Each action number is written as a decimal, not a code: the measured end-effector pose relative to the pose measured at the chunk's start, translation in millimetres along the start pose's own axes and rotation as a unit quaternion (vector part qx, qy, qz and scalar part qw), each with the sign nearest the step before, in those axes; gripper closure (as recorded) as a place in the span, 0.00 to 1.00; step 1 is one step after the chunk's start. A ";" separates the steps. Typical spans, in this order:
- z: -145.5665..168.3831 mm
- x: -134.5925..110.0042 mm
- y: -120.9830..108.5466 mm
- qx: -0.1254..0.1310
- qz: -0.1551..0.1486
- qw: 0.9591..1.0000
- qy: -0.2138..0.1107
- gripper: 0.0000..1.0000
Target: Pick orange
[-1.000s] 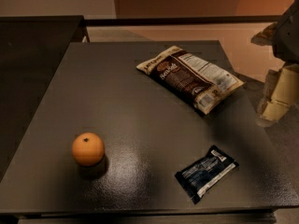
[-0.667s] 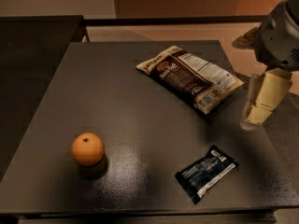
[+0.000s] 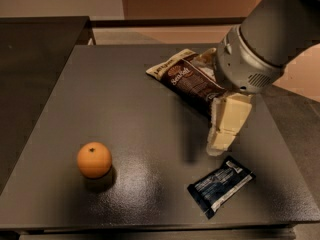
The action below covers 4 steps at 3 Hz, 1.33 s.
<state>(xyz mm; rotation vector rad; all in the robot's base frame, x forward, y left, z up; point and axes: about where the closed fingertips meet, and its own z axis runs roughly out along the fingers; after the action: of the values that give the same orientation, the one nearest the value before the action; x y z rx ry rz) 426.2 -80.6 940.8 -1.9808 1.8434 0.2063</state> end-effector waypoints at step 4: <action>119.9 -126.6 60.5 -0.128 -0.085 0.985 -0.076 0.00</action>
Offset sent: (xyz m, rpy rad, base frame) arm -0.0504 0.1500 -0.0633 0.0985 0.1519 0.2839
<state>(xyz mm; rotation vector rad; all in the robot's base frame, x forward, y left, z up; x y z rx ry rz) 374.5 81.8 869.8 -2.2125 1.6088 0.5517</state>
